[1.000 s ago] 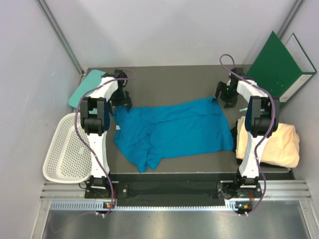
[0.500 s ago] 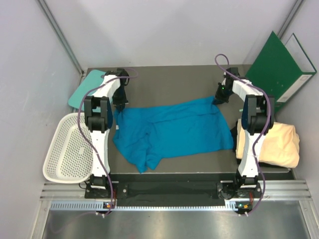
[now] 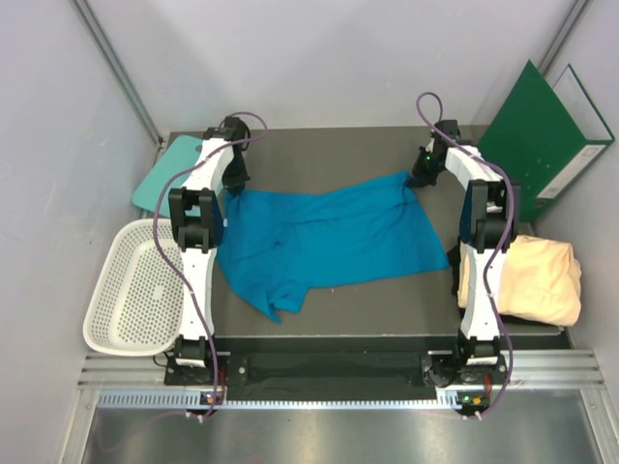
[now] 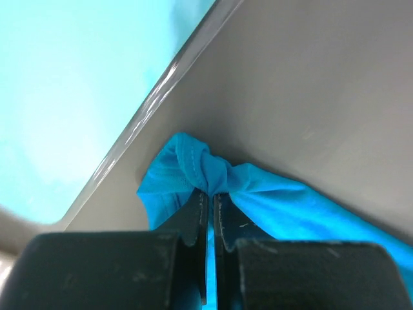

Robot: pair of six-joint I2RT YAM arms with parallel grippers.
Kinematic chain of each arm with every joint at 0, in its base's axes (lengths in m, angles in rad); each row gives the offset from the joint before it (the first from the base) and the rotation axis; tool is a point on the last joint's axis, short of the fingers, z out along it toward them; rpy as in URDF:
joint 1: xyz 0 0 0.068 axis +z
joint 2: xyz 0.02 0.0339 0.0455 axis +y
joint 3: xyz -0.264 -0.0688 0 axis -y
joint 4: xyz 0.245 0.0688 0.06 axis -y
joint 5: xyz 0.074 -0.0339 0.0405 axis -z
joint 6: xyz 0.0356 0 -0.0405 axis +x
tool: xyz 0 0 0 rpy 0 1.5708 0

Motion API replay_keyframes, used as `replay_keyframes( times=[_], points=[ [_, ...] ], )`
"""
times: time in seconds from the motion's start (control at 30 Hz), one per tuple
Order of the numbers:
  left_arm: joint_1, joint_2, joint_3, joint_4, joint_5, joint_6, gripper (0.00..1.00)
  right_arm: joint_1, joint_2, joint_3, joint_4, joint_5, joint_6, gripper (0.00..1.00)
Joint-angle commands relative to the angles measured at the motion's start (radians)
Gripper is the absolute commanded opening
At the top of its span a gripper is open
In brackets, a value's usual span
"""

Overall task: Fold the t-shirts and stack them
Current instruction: Fold the flattened tshirt in 1/3 of the way

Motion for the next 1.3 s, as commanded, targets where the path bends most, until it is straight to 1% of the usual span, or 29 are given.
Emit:
replay_keyframes(
  times=[0.0,0.17,0.3,0.33,0.37,0.4,0.43,0.47,0.5,0.53,0.57,0.6,0.63,0.67,0.7,0.73,0.77,0.8,0.83,0.9,0.93,0.97,1.03,1.07,1.1,1.13,1.2,1.23,1.27],
  points=[
    [0.01,-0.033,0.025,0.216,0.077,-0.057,0.0,0.005,0.056,0.083,0.055,0.035,0.036,0.0],
    [0.011,-0.027,0.074,0.33,0.094,-0.101,0.0,-0.013,0.062,0.087,0.117,0.037,0.089,0.0],
    [0.019,-0.045,0.08,0.448,0.093,-0.114,0.0,-0.017,0.016,0.035,0.209,0.027,0.105,0.01],
    [0.022,-0.058,0.08,0.491,0.112,-0.117,0.0,-0.017,-0.003,0.017,0.229,0.029,0.105,0.04],
    [0.023,-0.062,0.081,0.505,0.128,-0.115,0.0,-0.017,-0.021,0.002,0.255,0.03,0.103,0.14],
    [0.025,-0.07,0.083,0.512,0.145,-0.114,0.17,-0.017,-0.061,-0.027,0.26,0.034,0.099,0.21],
    [0.027,-0.09,0.081,0.509,0.178,-0.111,0.43,-0.017,-0.082,-0.043,0.26,0.052,0.082,0.28],
    [0.025,-0.104,0.072,0.497,0.185,-0.102,0.64,-0.018,-0.105,-0.058,0.256,0.061,0.073,0.44],
    [0.025,-0.122,0.059,0.488,0.188,-0.097,0.84,-0.018,-0.156,-0.093,0.253,0.069,0.051,0.51],
    [0.025,-0.177,0.034,0.479,0.189,-0.092,0.99,-0.017,-0.185,-0.113,0.243,0.092,0.039,0.59],
    [0.025,-0.211,-0.05,0.48,0.192,-0.083,0.99,-0.017,-0.214,-0.133,0.23,0.101,0.03,0.73],
    [0.025,-0.252,-0.105,0.491,0.2,-0.079,0.99,-0.017,-0.284,-0.182,0.22,0.115,0.019,0.81],
    [0.024,-0.345,-0.236,0.508,0.202,-0.075,0.99,-0.017,-0.323,-0.214,0.217,0.141,0.001,0.9],
    [0.024,-0.396,-0.303,0.541,0.209,-0.072,0.99,-0.018,-0.366,-0.254,0.231,0.146,-0.007,0.99],
    [0.024,-0.442,-0.361,0.552,0.211,-0.072,0.99,-0.017,-0.445,-0.331,0.233,0.146,-0.025,0.99],
    [0.024,-0.525,-0.414,0.555,0.211,-0.075,0.99,-0.017,-0.484,-0.371,0.236,0.156,-0.027,1.0],
    [0.024,-0.564,-0.505,0.555,0.211,-0.083,0.99,-0.017,-0.516,-0.411,0.234,0.161,-0.027,1.0],
    [0.024,-0.597,-0.546,0.542,0.211,-0.085,0.99,-0.017,-0.577,-0.481,0.227,0.164,-0.033,1.0],
    [0.024,-0.657,-0.62,0.531,0.247,-0.086,0.99,-0.018,-0.602,-0.512,0.217,0.161,-0.038,1.0],
    [0.024,-0.714,-0.699,0.5,0.287,-0.091,0.99,-0.017,-0.662,-0.595,0.178,0.155,-0.038,1.0],
    [0.022,-0.77,-0.781,0.49,0.289,-0.092,0.99,-0.017,-0.678,-0.619,0.164,0.159,-0.035,1.0],
    [0.022,-0.795,-0.823,0.482,0.292,-0.094,0.99,-0.017,-0.694,-0.673,0.142,0.156,-0.033,1.0],
    [0.022,-0.861,-0.927,0.447,0.297,-0.098,0.99,-0.017,-0.736,-0.722,0.125,0.155,-0.024,0.99],
    [0.022,-0.877,-0.951,0.425,0.3,-0.1,0.99,-0.017,-0.748,-0.768,0.115,0.155,-0.019,1.0],
    [0.022,-0.897,-0.969,0.358,0.298,-0.101,0.99,-0.017,-0.763,-0.788,0.108,0.155,-0.012,1.0],
    [0.022,-0.904,-1.004,0.335,0.297,-0.108,0.99,-0.018,-0.77,-0.805,0.102,0.159,-0.01,1.0],
    [0.022,-0.933,-1.047,0.298,0.301,-0.111,0.99,-0.017,-0.773,-0.844,0.087,0.165,-0.006,0.96],
    [0.02,-0.947,-1.098,0.283,0.313,-0.111,0.99,-0.017,-0.773,-0.853,0.082,0.176,-0.006,0.95],
    [0.02,-0.958,-1.121,0.276,0.318,-0.109,0.99,-0.017,-0.767,-0.857,0.066,0.182,-0.006,0.92]
  ],
)
